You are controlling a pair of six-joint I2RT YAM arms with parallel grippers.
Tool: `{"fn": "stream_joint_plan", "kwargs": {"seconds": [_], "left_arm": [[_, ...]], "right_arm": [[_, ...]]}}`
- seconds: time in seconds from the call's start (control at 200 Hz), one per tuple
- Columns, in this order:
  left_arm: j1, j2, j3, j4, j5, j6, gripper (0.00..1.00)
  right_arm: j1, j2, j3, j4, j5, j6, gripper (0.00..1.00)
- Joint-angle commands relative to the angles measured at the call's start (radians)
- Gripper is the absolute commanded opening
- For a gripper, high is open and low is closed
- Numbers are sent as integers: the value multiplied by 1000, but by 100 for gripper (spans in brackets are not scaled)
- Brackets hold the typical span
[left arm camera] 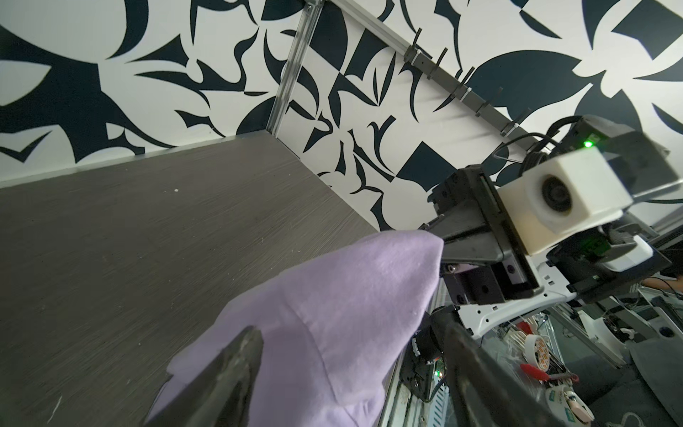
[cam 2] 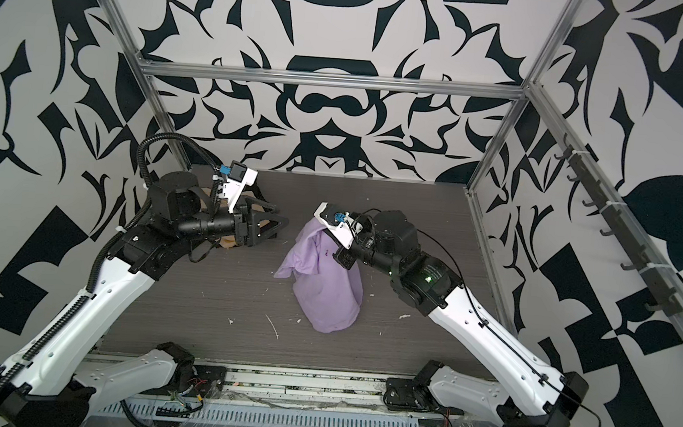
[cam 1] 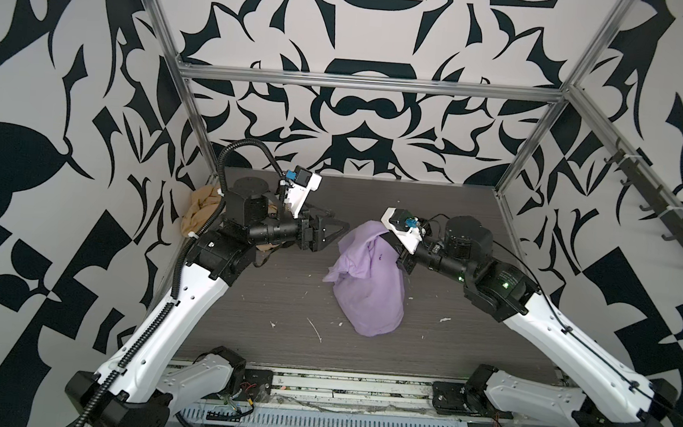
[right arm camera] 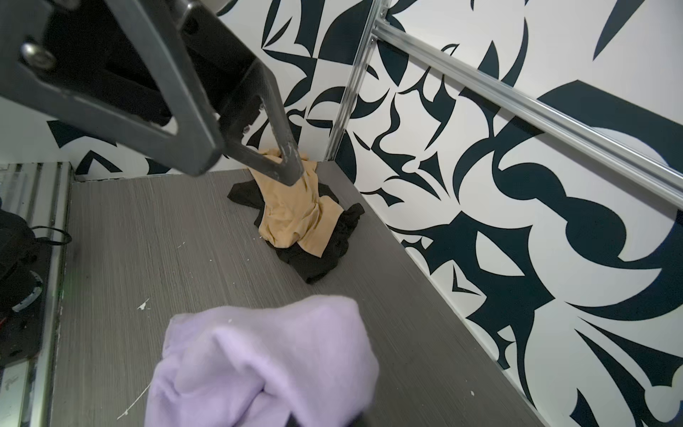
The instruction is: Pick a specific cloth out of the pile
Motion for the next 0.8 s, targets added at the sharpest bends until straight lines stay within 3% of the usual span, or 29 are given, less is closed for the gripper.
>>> {"fn": "stream_joint_plan", "kwargs": {"seconds": [0.0,0.305,0.505,0.795], "left_arm": [[-2,-8,-41,18,-1,-5,80],[-2,-17,-158,66,-44,-59,80],[-2,-54,-211,67,-123,-89,100],[-2,-58,-210,32,-165,-89,100]], "right_arm": [[4,-50,0,64,31,9,0],[4,-91,-40,20,51,24,0],[4,-124,-112,7,63,52,0],[4,-158,-189,6,52,56,0]]}}
